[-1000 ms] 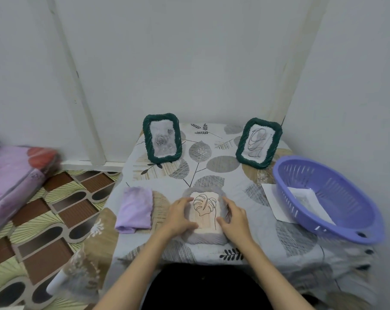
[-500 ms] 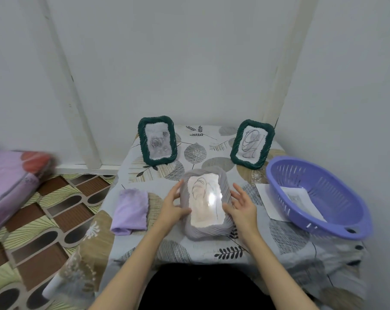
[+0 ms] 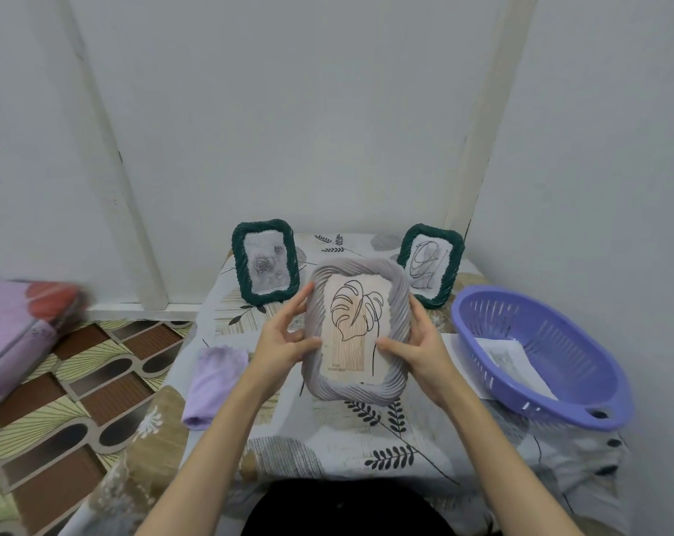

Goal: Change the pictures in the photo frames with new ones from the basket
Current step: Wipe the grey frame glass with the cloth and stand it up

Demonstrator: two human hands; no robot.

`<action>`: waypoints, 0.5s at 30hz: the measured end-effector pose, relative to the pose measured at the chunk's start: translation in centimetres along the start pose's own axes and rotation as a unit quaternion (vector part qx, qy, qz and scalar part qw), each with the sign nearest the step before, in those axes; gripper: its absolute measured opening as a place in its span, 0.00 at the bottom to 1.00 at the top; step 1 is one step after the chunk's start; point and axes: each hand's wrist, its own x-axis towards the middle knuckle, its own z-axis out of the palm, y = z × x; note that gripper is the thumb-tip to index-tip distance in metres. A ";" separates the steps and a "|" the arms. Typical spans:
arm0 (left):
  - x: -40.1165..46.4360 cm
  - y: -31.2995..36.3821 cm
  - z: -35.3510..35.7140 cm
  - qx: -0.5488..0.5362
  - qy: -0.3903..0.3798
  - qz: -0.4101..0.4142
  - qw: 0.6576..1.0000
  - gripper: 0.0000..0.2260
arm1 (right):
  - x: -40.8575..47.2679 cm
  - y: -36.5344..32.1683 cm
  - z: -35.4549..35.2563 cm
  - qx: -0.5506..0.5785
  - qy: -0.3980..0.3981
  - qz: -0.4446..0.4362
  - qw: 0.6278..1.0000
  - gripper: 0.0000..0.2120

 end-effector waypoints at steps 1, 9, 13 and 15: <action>-0.1 0.0 0.0 0.002 -0.002 0.001 1.000 0.37 | 0.1 -0.2 0.1 0.003 0.001 -0.009 1.000 0.40; -0.5 -0.8 -0.8 0.011 -0.001 -0.002 1.000 0.36 | 1.4 -1.1 -0.4 0.027 0.008 -0.056 0.998 0.43; 0.3 -1.1 -1.2 0.032 0.002 0.006 0.999 0.36 | 2.8 -1.1 -0.8 0.009 -0.003 -0.045 0.999 0.41; 1.4 -1.2 -1.2 0.067 0.008 0.020 0.998 0.36 | 4.4 -1.1 -1.1 -0.003 -0.018 -0.032 0.999 0.39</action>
